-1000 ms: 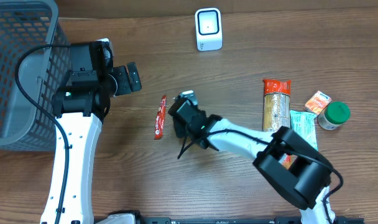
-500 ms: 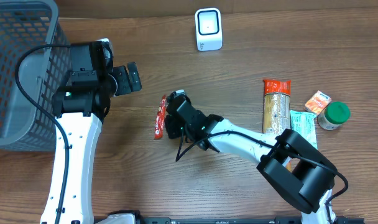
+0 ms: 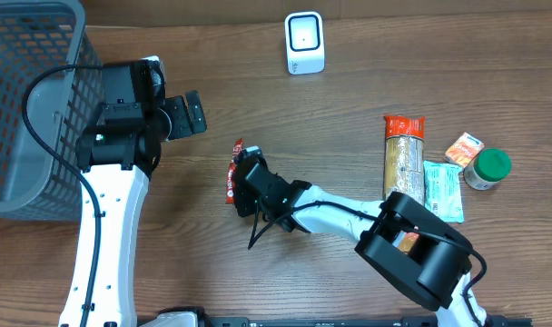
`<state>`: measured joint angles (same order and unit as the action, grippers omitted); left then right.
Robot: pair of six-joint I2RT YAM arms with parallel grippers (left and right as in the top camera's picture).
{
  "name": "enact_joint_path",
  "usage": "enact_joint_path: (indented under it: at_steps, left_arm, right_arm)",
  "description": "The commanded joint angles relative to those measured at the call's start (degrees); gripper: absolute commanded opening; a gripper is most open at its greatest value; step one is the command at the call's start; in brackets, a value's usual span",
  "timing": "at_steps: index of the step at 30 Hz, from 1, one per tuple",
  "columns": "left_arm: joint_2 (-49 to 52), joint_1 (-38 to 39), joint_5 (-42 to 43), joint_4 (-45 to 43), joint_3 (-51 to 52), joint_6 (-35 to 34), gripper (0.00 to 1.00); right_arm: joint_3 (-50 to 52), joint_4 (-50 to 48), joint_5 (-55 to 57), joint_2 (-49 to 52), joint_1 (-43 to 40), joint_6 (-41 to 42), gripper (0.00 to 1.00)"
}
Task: Scan the item barcode
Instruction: 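Lower and close the right gripper on the red sachet's end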
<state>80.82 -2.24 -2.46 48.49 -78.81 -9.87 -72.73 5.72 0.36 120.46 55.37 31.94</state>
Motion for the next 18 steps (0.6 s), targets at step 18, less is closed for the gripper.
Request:
enact_joint_path:
  at_steps: [18]
  left_arm:
    - [0.4,0.0,-0.7,-0.1,-0.3,0.7,1.00]
  right_arm:
    - [0.3,1.7,4.7,-0.4,1.4,1.0,0.25]
